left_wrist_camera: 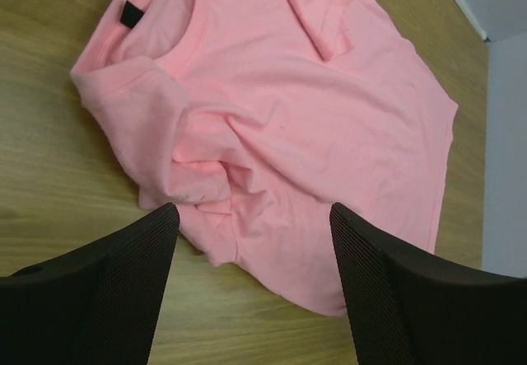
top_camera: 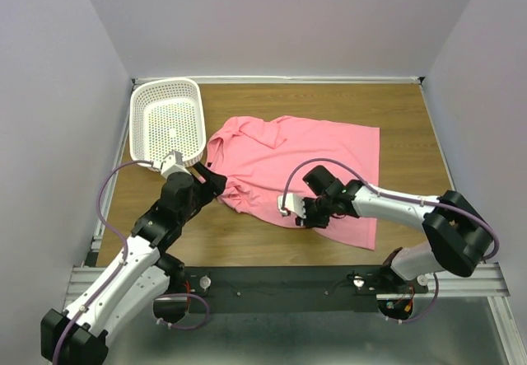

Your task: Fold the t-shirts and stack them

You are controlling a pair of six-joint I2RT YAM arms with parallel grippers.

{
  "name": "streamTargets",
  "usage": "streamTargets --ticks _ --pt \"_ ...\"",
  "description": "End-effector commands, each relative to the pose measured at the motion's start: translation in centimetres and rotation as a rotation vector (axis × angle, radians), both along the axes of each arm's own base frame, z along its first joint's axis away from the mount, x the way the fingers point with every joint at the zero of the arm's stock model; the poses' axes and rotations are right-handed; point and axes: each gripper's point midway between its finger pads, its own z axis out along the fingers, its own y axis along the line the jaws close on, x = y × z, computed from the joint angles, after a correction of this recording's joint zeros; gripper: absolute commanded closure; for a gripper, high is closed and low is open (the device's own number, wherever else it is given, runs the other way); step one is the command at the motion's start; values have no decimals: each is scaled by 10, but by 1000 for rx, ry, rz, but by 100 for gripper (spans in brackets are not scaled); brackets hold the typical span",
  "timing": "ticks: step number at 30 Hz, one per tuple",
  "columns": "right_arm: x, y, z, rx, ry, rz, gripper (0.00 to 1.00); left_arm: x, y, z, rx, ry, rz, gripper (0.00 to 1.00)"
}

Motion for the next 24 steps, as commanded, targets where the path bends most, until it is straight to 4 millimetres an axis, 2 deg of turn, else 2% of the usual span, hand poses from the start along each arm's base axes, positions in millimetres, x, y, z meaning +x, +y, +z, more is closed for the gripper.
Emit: streamTargets --ticks 1,3,4,5,6,7,8,9,10,12,13,14,15,16,17,18,19,20,21,22,23,24 --pt "5 -39 -22 -166 -91 -37 72 4 10 -5 8 22 69 20" --pt "1 -55 -26 -216 -108 -25 80 9 6 3 10 -8 47 22" --pt "6 -63 -21 -235 -156 -36 82 10 4 6 30 -26 25 24" --pt "7 -70 -20 -252 -173 -36 94 12 3 8 42 -38 12 24" --pt "11 -85 -16 -275 -212 -38 98 16 -2 12 69 -57 -27 24" --pt "10 -96 -20 -305 -204 -38 98 17 -5 19 81 -87 -55 24" --pt "16 -104 -12 -297 -233 -46 100 20 -9 20 96 -96 -83 24" --pt "17 -118 -11 -327 -241 -13 100 22 -18 31 84 -137 -127 24" --pt "25 -140 -8 -345 -237 -72 100 24 -23 35 93 -162 -164 23" --pt "32 -165 -2 -363 -248 -97 99 28 -35 41 138 -226 -261 23" --pt "33 -187 -1 -376 -227 -111 96 28 -51 56 113 -296 -339 23" --pt "35 -195 2 -372 -228 -123 93 33 -56 54 149 -314 -381 23" --pt "36 -201 3 -365 -217 -136 84 39 -62 62 152 -352 -400 23" --pt "38 -205 9 -330 -200 -161 51 45 -69 76 158 -384 -427 23" --pt "34 -206 10 -314 -162 -169 35 57 -74 61 216 -348 -456 23" --pt "38 -204 14 -284 -169 -182 29 66 -77 62 244 -349 -467 23" --pt "37 -198 16 -232 -138 -201 25 78 -85 79 266 -376 -495 24" --pt "37 -193 19 -201 -128 -206 23 87 -90 79 292 -365 -516 25" --pt "40 -188 26 -167 -127 -210 23 100 -95 49 364 -284 -566 26" --pt "40 -175 31 -94 -110 -218 21 114 -106 69 375 -320 -594 27" --pt "41 -167 34 -51 -98 -222 21 122 -111 65 402 -304 -621 29" --pt "46 -160 44 -9 -98 -229 21 131 -114 30 449 -204 -664 29"
